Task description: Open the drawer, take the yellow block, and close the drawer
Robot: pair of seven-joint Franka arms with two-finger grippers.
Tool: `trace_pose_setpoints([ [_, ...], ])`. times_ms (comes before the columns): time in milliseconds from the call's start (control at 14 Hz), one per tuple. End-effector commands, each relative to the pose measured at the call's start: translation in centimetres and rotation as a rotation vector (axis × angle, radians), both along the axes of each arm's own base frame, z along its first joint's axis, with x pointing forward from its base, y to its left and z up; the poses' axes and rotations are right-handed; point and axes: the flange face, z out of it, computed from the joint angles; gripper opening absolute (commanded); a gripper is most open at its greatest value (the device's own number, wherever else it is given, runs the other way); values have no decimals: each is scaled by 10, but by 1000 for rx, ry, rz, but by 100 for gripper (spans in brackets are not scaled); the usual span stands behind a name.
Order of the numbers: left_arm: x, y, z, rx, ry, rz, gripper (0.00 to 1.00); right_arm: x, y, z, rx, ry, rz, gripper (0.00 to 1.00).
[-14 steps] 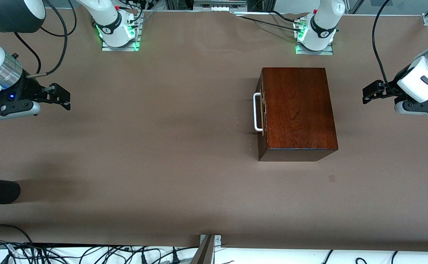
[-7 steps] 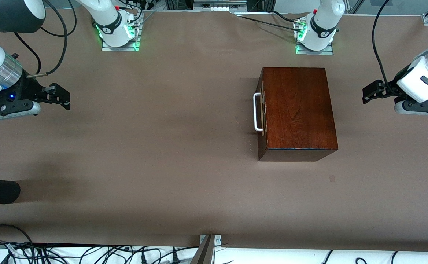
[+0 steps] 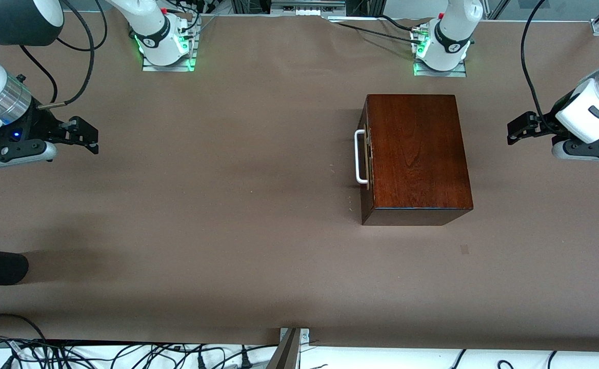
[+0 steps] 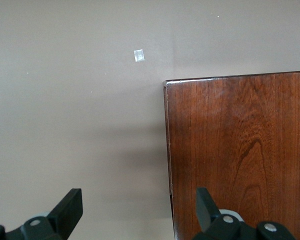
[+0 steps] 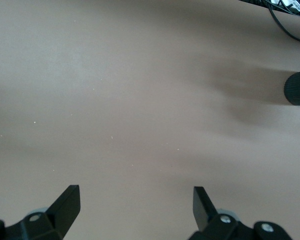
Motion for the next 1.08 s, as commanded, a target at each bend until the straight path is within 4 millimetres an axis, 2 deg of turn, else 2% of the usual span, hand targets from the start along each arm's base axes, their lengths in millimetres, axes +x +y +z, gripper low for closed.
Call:
trace_pose_setpoints([
  [0,1,-46,22,-28,-26,-69,100,-2,2,6,14,-9,-8,100],
  [215,2,-98,15,-26,-18,-76,100,-1,2,7,14,-10,-8,100],
  [358,-3,-152,-3,-12,0,-23,100,-1,2,7,14,-10,-8,100],
  [502,3,-191,-36,-6,20,-60,100,-2,2,6,14,-9,-8,100],
  [645,9,-240,-79,-10,12,-121,100,-2,2,7,14,-12,-8,100],
  [860,-15,-340,-166,27,55,-277,100,-2,8,7,15,-12,1,100],
  [932,-23,-364,-184,38,25,-295,100,-2,6,7,14,-10,-2,100],
  [1003,-24,-372,-188,59,-9,-252,100,-3,6,7,15,-2,-4,100],
])
